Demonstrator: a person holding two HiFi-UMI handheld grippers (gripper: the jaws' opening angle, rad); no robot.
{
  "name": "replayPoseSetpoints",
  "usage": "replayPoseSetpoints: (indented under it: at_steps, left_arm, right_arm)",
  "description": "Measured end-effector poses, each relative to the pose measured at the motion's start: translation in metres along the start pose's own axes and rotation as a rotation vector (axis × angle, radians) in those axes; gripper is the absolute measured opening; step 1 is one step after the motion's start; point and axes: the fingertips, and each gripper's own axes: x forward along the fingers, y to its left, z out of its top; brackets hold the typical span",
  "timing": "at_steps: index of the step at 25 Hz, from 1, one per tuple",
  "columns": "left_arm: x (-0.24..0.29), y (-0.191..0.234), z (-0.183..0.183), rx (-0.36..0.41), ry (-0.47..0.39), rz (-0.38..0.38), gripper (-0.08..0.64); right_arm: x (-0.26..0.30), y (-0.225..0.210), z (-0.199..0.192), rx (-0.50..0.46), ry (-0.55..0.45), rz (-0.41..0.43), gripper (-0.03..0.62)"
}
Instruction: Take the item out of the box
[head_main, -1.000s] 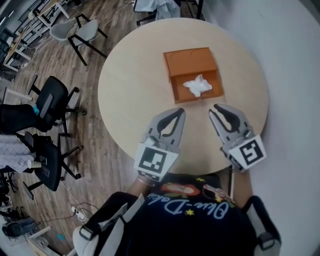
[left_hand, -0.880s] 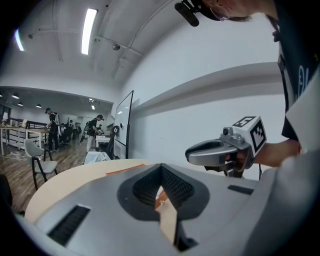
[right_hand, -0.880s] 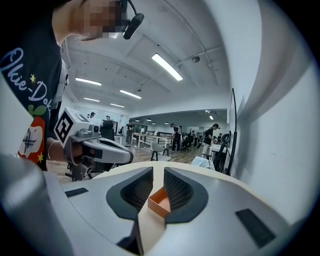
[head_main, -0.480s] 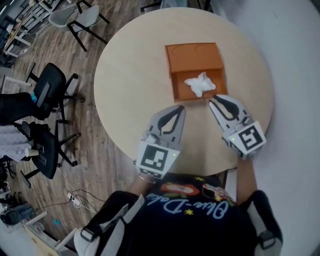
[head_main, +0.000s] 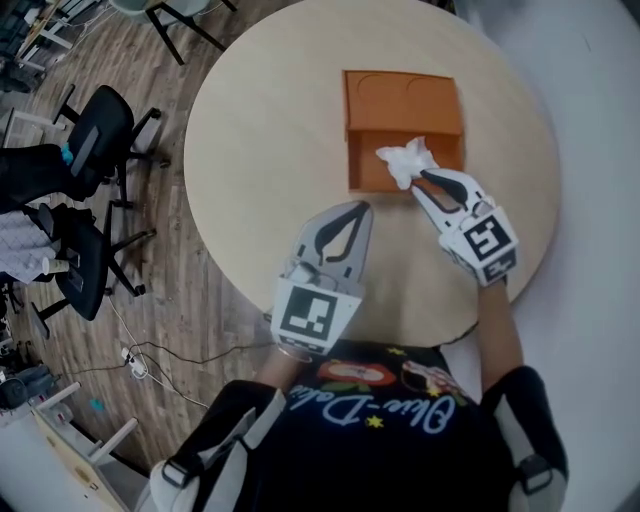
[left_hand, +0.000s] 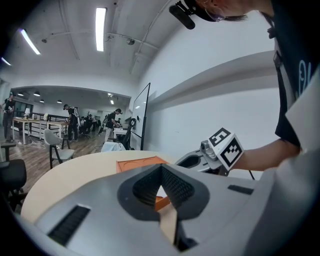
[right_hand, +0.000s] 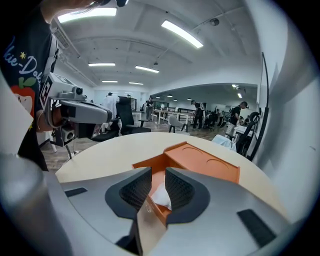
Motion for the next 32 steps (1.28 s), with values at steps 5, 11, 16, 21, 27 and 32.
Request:
replayPoseSetpoints:
  at_steps: [5, 11, 16, 21, 27, 32]
  left_arm:
    - [-0.001, 0.005, -0.005, -0.021, 0.01, 0.036, -0.015]
    - [0.004, 0.017, -0.007, -0.027, 0.024, 0.054, -0.015]
    - [0.008, 0.022, -0.011, -0.031, 0.035, 0.064, -0.015]
    - [0.01, 0.025, -0.011, -0.025, 0.036, 0.061, -0.015]
    - [0.007, 0.03, -0.011, -0.025, 0.041, 0.067, -0.015]
    - [0.003, 0.03, -0.008, -0.022, 0.042, 0.075, -0.015]
  right_arm:
    - [0.02, -0.006, -0.017, -0.045, 0.072, 0.036, 0.065]
    - [0.044, -0.016, -0.035, -0.097, 0.164, 0.08, 0.074]
    - [0.062, -0.022, -0.057, -0.139, 0.246, 0.127, 0.074]
    - [0.071, -0.025, -0.066, -0.207, 0.295, 0.155, 0.085]
    - [0.081, -0.026, -0.072, -0.23, 0.336, 0.192, 0.084]
    - [0.081, -0.027, -0.074, -0.23, 0.362, 0.195, 0.083]
